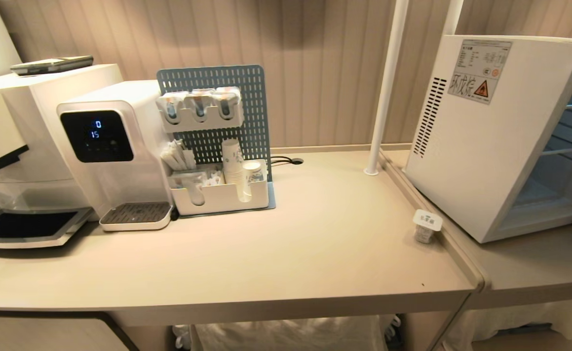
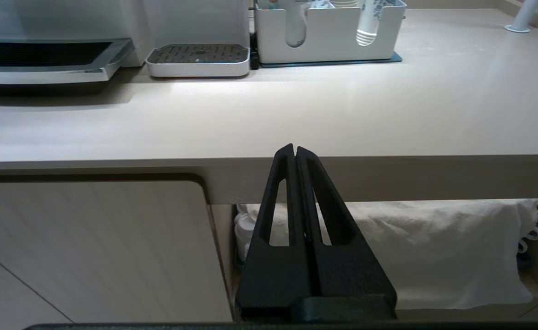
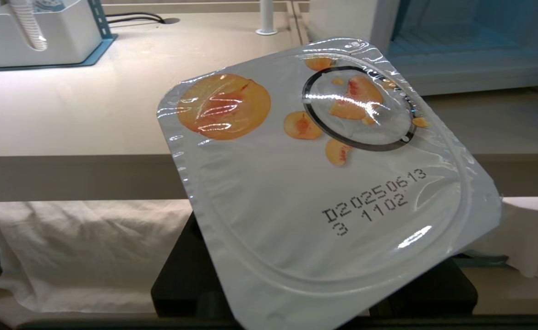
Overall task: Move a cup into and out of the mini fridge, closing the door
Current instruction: Place the yoghurt on the table
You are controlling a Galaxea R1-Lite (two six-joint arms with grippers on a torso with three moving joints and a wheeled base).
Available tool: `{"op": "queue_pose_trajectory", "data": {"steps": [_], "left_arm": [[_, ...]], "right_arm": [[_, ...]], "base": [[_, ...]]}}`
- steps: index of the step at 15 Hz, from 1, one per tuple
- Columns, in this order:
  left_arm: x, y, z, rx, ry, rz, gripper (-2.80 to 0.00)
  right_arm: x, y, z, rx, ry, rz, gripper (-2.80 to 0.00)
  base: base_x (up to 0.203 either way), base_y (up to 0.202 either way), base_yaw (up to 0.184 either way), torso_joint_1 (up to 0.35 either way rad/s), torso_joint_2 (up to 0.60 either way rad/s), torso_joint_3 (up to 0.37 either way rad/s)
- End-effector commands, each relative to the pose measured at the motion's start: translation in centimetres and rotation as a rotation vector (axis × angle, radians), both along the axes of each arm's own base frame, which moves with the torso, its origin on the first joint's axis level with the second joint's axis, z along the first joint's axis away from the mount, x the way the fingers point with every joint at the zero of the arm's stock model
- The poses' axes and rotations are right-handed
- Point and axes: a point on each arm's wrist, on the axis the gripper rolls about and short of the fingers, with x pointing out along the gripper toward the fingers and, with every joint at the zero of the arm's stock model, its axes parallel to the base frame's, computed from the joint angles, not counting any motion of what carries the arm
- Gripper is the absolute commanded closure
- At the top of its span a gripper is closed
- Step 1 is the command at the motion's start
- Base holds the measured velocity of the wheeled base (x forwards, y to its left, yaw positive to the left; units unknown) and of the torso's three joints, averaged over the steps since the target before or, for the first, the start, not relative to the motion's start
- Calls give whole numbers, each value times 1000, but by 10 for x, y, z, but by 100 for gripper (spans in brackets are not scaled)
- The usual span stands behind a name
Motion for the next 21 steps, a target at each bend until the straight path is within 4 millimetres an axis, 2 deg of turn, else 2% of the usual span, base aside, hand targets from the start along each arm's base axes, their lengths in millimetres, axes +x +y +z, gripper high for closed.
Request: {"op": "queue_pose_trajectory", "data": {"steps": [1, 10, 15, 16, 17, 19, 21], "left_arm": [[0, 0, 0, 0, 1, 2, 0], [0, 0, 0, 0, 1, 1, 0], [0, 0, 0, 0, 1, 1, 0], [0, 0, 0, 0, 1, 2, 0], [0, 0, 0, 0, 1, 2, 0], [0, 0, 0, 0, 1, 1, 0], [0, 0, 0, 0, 1, 1, 0]], "right_arm": [[0, 0, 0, -1, 1, 0, 0], [0, 0, 0, -1, 3, 0, 0], [0, 0, 0, 1, 1, 1, 0], [-2, 0, 6, 1, -15, 5, 0], [-6, 0, 21, 8, -41, 8, 0], [-11, 0, 69, 61, -38, 18, 0], [13, 1, 106, 112, 115, 37, 0]], "base": [[0, 194, 4, -2, 11, 6], [0, 193, 2, 3, 3, 3], [0, 37, 1, 1, 0, 1], [0, 0, 0, 0, 0, 0], [0, 0, 0, 0, 0, 0], [0, 0, 0, 0, 0, 0], [0, 0, 0, 0, 0, 0]]}}
